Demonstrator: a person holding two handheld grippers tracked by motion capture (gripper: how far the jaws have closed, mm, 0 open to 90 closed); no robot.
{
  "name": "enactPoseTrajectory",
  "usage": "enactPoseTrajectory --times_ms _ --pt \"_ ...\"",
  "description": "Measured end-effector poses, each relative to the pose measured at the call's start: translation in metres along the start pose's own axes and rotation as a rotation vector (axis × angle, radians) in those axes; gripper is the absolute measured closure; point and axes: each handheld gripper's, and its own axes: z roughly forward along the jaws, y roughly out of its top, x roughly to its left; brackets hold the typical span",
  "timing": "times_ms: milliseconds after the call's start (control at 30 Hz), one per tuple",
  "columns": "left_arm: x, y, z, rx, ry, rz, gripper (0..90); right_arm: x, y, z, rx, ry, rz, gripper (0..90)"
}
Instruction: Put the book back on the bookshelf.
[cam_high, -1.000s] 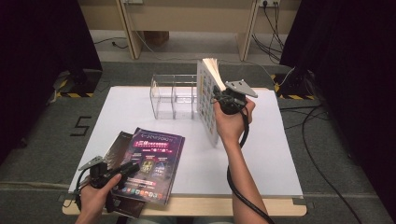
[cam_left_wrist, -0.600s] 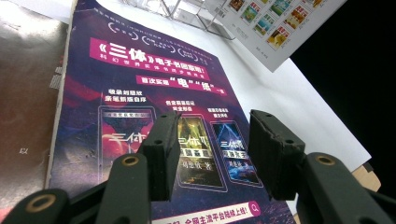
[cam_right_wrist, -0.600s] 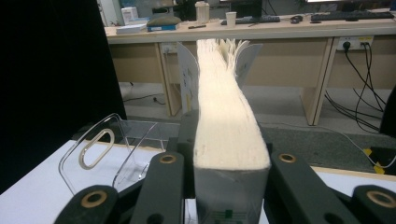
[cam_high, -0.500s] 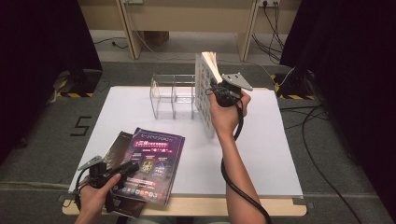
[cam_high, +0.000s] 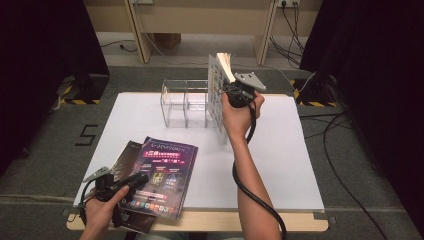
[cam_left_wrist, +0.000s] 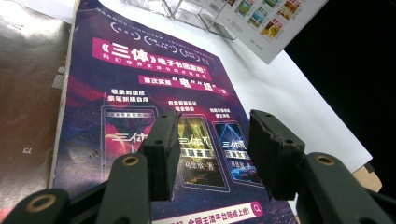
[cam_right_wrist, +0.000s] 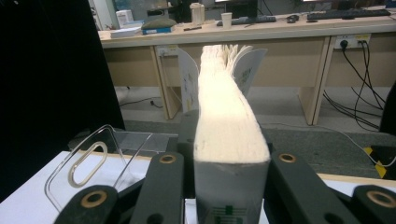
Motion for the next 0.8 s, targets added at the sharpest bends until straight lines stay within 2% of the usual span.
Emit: enactPoseTrajectory --times_ms 400,533,800 --pt "0.001 0.001 -0.001 0.0 0.001 0.001 53.0 0.002 0.002 0.012 -0.009 -0.011 0.002 74.5" --pt "0.002 0.0 -0.001 0.0 0.001 0.002 53.0 0.002 -0.008 0.016 -0.002 -0.022 0.003 74.5" --pt "0.001 -0.001 0.0 0.007 0.0 0.007 53.0 0.0 -0.015 0.009 -0.021 -0.035 -0.009 74.0"
